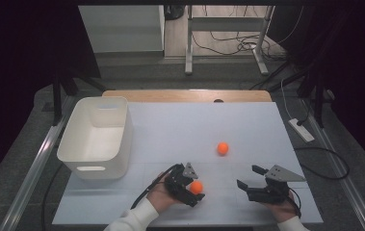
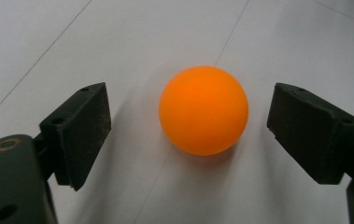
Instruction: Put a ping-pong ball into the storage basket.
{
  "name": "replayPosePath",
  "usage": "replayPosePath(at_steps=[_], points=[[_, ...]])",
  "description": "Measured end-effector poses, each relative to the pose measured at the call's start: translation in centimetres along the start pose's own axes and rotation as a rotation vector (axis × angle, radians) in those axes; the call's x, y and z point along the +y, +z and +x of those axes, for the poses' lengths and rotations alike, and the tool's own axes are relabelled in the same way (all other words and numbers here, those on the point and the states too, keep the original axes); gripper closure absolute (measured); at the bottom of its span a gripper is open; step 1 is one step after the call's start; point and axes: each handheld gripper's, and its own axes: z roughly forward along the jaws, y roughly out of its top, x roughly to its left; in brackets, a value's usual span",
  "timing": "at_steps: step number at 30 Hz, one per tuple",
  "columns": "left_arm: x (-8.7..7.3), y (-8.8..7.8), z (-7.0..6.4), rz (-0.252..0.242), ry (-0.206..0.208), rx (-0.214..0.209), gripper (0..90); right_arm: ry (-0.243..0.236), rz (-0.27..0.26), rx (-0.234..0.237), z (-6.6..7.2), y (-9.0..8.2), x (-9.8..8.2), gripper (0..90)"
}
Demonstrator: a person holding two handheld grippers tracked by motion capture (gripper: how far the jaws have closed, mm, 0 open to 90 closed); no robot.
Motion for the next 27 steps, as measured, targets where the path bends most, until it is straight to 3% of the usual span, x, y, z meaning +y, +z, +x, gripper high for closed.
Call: replayPosePath(at_steps=[12,21,27], points=[[-0.02,0.16,0.01,0.026,0.026,-0.009,31.7,-0.001,-0.006,0.001,0.03,-0.05,0.01,16.0],[-0.04,0.05,-0.09,0.026,0.044,-0.01,49.9,-0.002,-0.009,-0.004,0.02,-0.15,0.05,16.2],[-0.08,-0.03,-0.14,0.025,0.051,-0.01,50.6,-0.003,-0.009,-0.004,0.02,-0.17,0.06,16.2]])
